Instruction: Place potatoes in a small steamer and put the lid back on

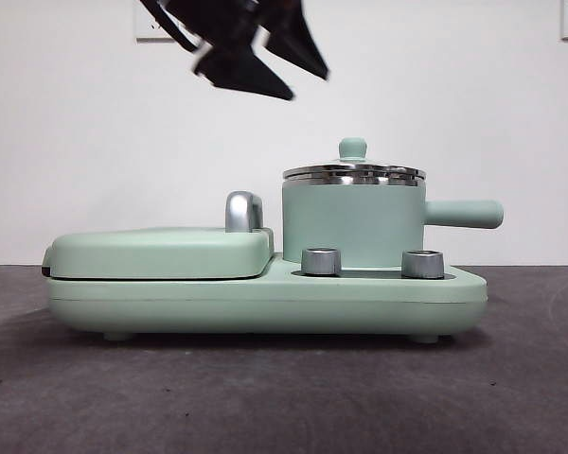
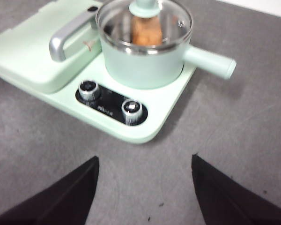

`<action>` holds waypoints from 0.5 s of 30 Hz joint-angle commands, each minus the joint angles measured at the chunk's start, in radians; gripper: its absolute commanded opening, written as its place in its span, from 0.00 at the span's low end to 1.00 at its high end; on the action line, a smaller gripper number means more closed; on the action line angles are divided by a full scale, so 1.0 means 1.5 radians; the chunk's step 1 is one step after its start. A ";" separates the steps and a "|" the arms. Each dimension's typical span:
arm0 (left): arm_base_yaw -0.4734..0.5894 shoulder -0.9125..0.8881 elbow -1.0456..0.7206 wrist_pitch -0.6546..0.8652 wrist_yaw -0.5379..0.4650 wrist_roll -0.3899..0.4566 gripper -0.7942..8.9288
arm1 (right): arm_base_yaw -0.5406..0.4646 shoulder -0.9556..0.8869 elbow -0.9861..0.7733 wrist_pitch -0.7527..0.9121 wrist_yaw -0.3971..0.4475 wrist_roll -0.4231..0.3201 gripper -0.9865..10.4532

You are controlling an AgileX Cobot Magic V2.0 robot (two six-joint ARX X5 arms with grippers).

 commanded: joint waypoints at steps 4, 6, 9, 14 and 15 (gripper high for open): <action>0.032 -0.070 -0.033 -0.053 0.002 -0.002 0.40 | 0.003 0.001 0.004 -0.013 -0.001 0.007 0.35; 0.040 -0.106 -0.073 -0.053 0.002 -0.005 0.40 | 0.003 0.001 0.004 -0.015 -0.001 0.007 0.35; 0.054 -0.167 -0.150 -0.050 0.002 -0.019 0.40 | 0.003 0.001 0.004 -0.014 -0.002 0.007 0.35; 0.076 -0.293 -0.307 -0.028 0.001 -0.061 0.40 | 0.003 0.001 0.004 -0.014 -0.003 0.007 0.35; 0.081 -0.321 -0.337 -0.027 0.001 -0.071 0.40 | 0.003 0.001 0.004 -0.014 -0.005 0.007 0.35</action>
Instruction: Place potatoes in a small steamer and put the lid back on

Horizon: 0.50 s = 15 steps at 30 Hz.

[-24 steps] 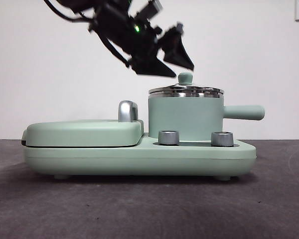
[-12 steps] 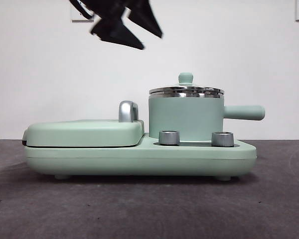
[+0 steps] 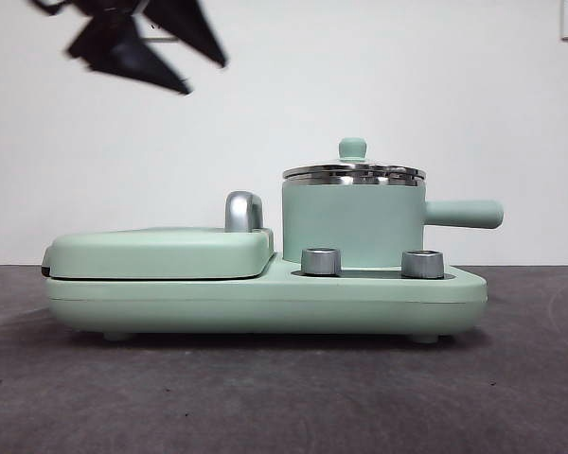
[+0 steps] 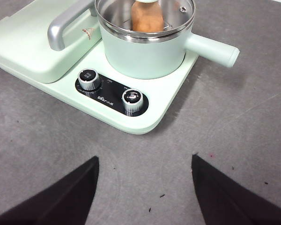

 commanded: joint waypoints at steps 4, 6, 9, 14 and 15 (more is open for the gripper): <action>0.022 -0.152 -0.148 0.003 -0.001 -0.071 0.40 | 0.003 0.002 0.004 0.003 -0.019 0.008 0.35; 0.031 -0.201 -0.180 -0.011 -0.014 -0.085 0.40 | 0.003 0.002 0.004 0.003 -0.019 0.011 0.35; 0.041 -0.271 -0.212 -0.043 -0.040 -0.094 0.40 | 0.003 0.002 0.004 0.001 -0.019 0.017 0.35; 0.050 -0.345 -0.219 -0.103 -0.050 -0.101 0.40 | 0.003 0.002 0.004 -0.015 -0.019 0.017 0.35; 0.050 -0.357 -0.219 -0.115 -0.050 -0.101 0.40 | 0.003 0.001 0.004 -0.018 -0.019 0.017 0.35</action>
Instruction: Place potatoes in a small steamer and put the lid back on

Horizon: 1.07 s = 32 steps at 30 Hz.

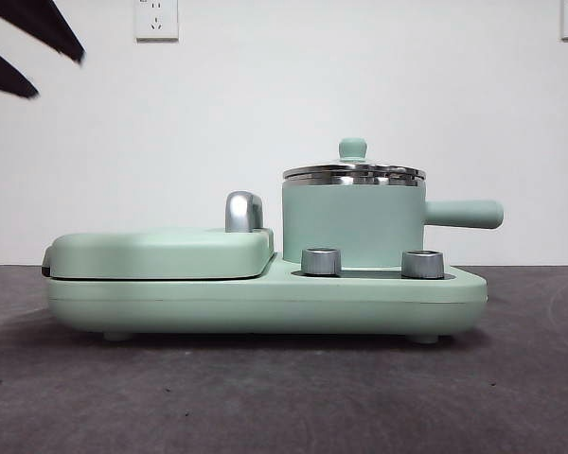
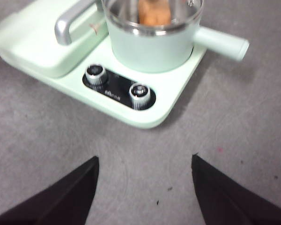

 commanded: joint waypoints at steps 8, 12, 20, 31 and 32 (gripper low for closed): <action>-0.001 -0.075 0.004 -0.061 0.000 0.001 0.09 | 0.003 0.001 0.005 0.000 -0.002 0.009 0.10; -0.001 -0.097 0.004 -0.062 0.000 0.000 0.09 | 0.003 0.001 0.005 0.001 0.001 0.009 0.10; -0.001 -0.119 0.004 -0.061 0.000 0.001 0.09 | 0.003 0.001 0.005 0.001 0.001 0.009 0.10; 0.053 -0.229 -0.120 0.016 -0.035 0.095 0.09 | 0.003 0.001 0.005 0.001 0.001 0.009 0.10; 0.065 -0.248 -0.149 0.038 -0.047 0.095 0.09 | 0.003 0.001 0.005 0.001 0.001 0.009 0.10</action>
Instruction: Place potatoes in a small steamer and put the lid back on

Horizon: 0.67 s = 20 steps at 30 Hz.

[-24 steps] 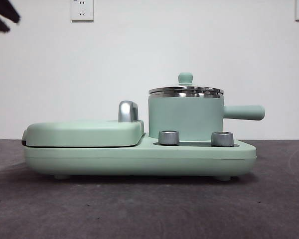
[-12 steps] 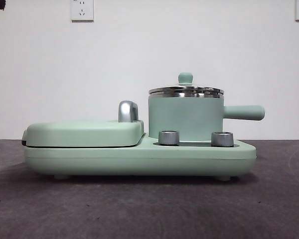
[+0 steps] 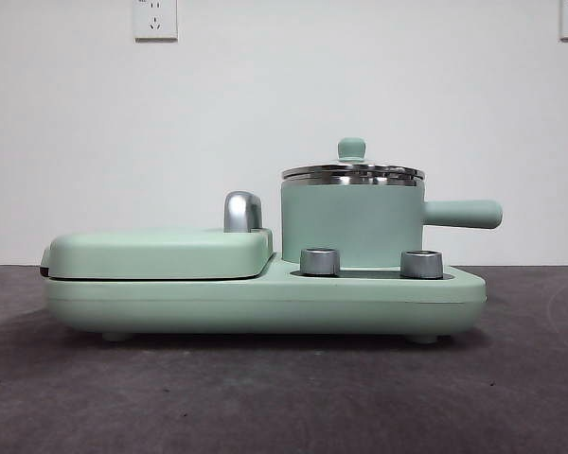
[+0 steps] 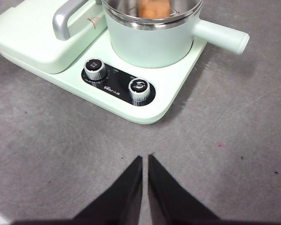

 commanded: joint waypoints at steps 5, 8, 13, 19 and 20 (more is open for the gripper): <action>0.084 -0.133 -0.206 0.142 -0.107 -0.024 0.09 | 0.003 0.001 0.005 0.007 0.001 0.007 0.10; 0.115 -0.190 -0.271 0.143 -0.127 -0.033 0.09 | 0.003 0.001 0.005 0.007 0.001 0.007 0.10; 0.149 -0.260 -0.342 0.140 -0.127 -0.038 0.09 | 0.003 0.001 0.005 0.007 0.001 0.007 0.10; 0.159 -0.277 -0.380 0.202 -0.127 -0.038 0.09 | 0.003 0.001 0.006 0.006 0.000 0.007 0.10; 0.159 -0.277 -0.379 0.202 -0.127 -0.038 0.09 | 0.003 0.001 0.006 0.006 0.000 0.007 0.10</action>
